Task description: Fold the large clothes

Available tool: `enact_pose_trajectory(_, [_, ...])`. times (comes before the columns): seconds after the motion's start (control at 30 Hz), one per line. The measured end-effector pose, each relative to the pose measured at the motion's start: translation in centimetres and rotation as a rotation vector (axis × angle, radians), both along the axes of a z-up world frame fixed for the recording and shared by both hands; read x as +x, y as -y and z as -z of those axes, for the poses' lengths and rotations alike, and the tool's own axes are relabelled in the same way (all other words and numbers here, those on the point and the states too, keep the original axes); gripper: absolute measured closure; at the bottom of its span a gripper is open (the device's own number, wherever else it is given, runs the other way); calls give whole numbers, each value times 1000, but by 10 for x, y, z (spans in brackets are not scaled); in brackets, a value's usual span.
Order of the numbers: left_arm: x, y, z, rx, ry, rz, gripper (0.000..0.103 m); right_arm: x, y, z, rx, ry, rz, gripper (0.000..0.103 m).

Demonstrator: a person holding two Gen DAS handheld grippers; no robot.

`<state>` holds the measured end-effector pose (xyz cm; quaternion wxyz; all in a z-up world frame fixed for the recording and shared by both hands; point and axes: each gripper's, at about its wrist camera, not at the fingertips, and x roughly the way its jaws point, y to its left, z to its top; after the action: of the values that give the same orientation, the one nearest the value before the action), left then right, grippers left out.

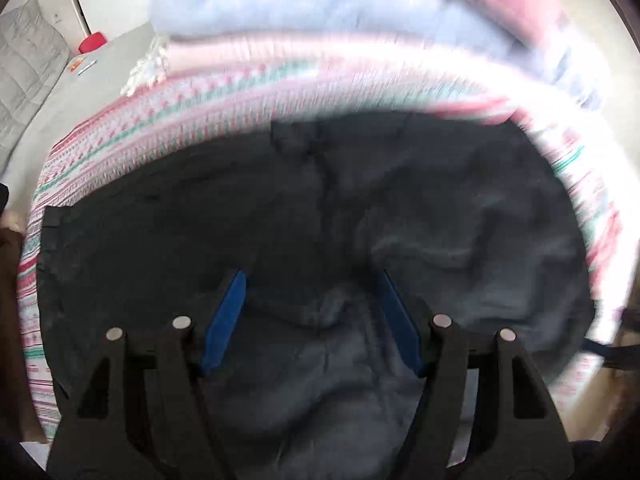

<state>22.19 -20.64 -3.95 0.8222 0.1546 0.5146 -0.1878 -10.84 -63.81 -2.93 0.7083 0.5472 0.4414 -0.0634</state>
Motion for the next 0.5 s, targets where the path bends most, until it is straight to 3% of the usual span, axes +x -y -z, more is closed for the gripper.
enact_pose_trajectory(0.07, [-2, 4, 21, 56, 18, 0, 30, 3, 1, 5, -4, -9, -10, 0])
enact_pose_trajectory(0.2, [-11, 2, 25, 91, 50, -1, 28, 10, 0, 14, 28, -30, -30, 0])
enact_pose_trajectory(0.33, [1, 4, 3, 84, -1, 10, 29, 13, 3, 9, 10, -18, -29, 0])
enact_pose_trajectory(0.5, [36, 9, -31, 56, 52, -33, 29, 11, -1, 4, 14, -16, -3, 0])
